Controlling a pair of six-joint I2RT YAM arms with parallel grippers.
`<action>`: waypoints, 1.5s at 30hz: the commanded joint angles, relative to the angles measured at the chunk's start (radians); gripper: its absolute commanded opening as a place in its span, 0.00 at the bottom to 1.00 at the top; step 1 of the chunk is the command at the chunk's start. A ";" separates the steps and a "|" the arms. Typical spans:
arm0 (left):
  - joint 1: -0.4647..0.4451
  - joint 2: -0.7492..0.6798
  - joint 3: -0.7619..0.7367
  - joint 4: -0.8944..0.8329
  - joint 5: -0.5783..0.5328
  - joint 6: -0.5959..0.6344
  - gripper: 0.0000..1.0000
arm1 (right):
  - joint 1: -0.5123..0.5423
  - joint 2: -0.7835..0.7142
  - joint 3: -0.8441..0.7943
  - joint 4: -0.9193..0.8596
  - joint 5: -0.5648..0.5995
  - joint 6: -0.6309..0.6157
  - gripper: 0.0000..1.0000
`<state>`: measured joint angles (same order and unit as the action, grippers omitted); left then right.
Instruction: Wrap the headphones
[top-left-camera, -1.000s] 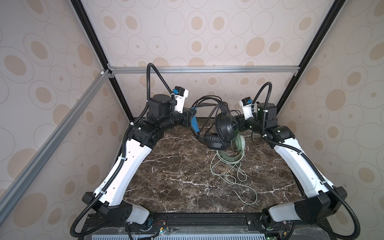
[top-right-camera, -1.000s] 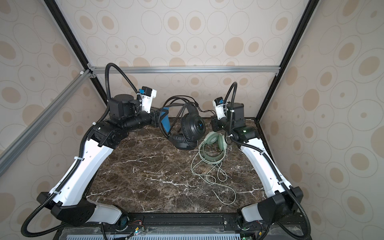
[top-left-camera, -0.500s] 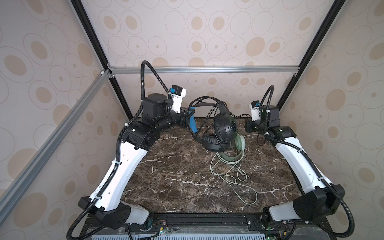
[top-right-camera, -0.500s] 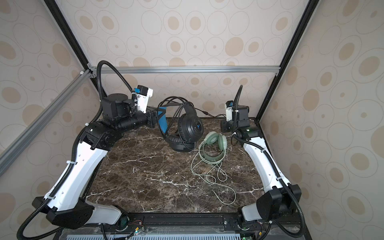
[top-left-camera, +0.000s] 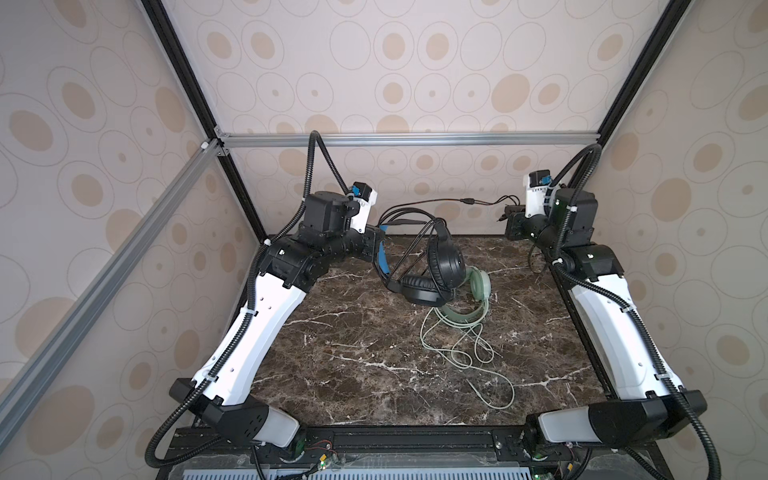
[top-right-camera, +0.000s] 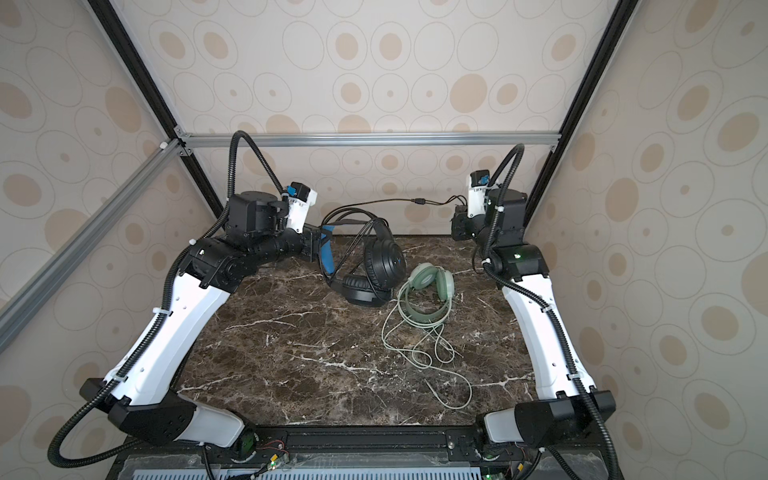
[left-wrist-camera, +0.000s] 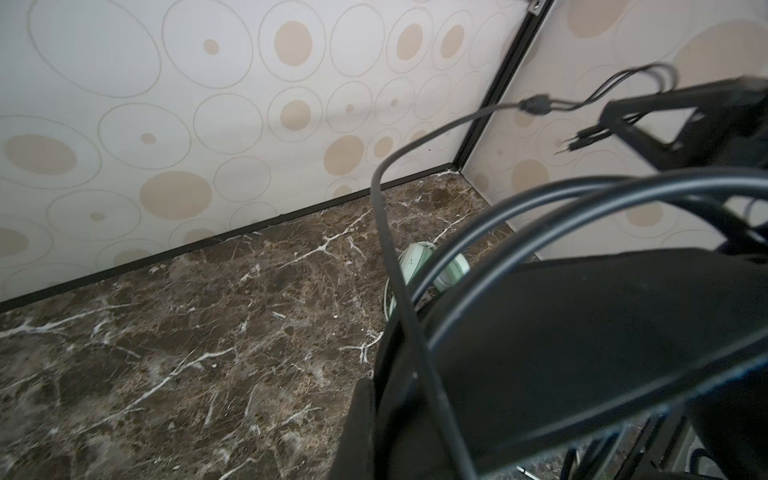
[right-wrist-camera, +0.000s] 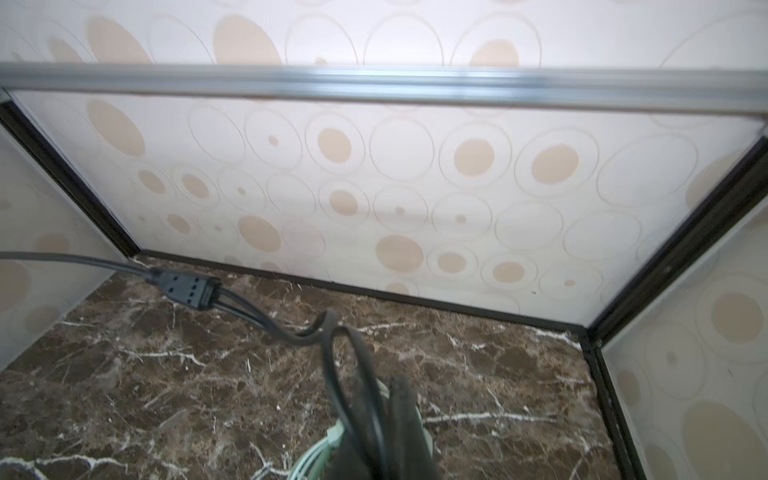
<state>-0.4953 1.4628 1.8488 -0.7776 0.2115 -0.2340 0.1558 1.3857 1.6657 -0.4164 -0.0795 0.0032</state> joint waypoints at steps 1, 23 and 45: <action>0.008 -0.010 0.008 -0.014 -0.062 0.005 0.00 | 0.002 -0.030 0.057 0.034 -0.033 -0.004 0.00; 0.009 -0.063 -0.101 0.031 -0.110 0.008 0.00 | -0.004 -0.097 0.136 0.133 0.024 -0.057 0.00; 0.010 -0.168 -0.238 0.193 0.213 0.019 0.00 | -0.020 0.017 0.259 -0.051 0.122 -0.130 0.00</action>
<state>-0.4915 1.3323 1.5917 -0.6636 0.3126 -0.2115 0.1425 1.3800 1.9045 -0.4202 -0.0010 -0.0975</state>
